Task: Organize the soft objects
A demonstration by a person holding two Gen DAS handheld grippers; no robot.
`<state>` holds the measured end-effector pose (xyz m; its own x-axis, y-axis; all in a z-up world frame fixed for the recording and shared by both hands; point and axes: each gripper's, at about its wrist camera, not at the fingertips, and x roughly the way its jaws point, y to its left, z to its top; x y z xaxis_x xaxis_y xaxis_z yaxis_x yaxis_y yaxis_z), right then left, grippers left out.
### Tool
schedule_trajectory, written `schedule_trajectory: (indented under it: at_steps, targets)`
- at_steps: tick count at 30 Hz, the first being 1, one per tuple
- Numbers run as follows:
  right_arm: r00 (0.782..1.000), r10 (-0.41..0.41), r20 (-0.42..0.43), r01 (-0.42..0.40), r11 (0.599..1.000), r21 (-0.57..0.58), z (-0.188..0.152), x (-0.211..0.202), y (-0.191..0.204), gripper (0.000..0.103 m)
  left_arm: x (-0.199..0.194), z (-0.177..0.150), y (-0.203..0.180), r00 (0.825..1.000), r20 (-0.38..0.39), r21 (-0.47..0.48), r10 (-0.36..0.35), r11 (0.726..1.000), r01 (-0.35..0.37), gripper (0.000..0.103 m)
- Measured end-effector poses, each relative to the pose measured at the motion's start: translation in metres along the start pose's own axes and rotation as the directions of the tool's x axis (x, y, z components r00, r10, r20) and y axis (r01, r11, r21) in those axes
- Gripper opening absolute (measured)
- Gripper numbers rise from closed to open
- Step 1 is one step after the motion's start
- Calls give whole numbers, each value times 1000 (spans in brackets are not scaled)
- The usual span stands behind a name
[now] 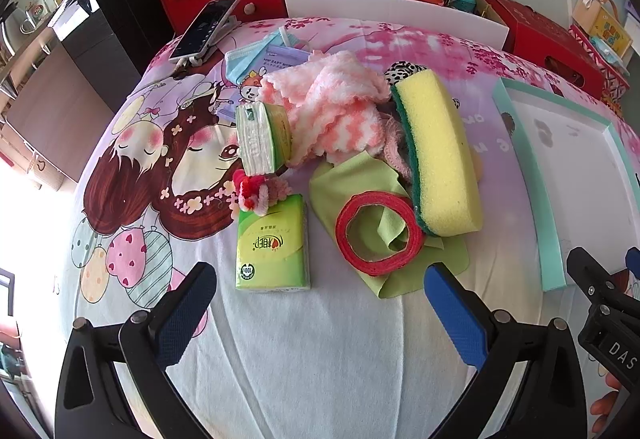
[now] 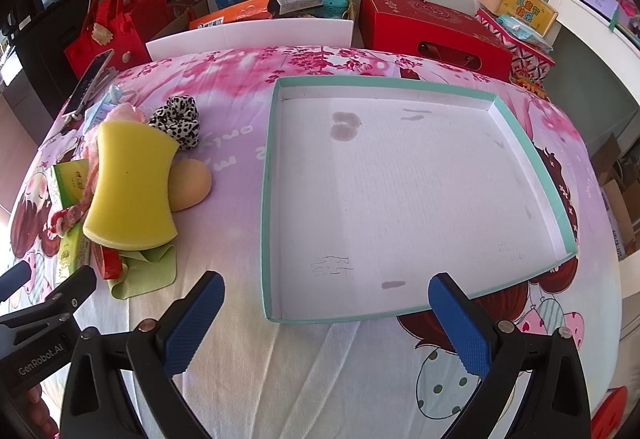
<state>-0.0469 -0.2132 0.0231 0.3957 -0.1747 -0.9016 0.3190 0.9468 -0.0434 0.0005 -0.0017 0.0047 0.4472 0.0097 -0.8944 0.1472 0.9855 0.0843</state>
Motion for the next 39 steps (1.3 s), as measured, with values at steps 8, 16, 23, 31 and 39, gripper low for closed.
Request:
schedule_trajectory:
  at_steps: [8,16,23,31,39]
  targets:
    - [1000,2,0,-2,1000,0,0,0,0,103,0,0,-1,1000,-1,-1,0,1000,0,103]
    - [1000,4,0,-4,1000,2,0,0,-1,103,0,0,0,1000,-1,-1,2,1000,-2,103]
    - [1000,4,0,-4,1000,2,0,0,-1,103,-1,0,0,1000,0,0,3,1000,-3,103]
    - [1000,5,0,-5,1000,2,0,0,-1,103,-1,1,-1,1000,0,0,3,1000,-3,103]
    - [999,16,39,-17,1000,26,3,-8,-3,103,-5,3,1,1000,6,-4,-7,1000,7,103]
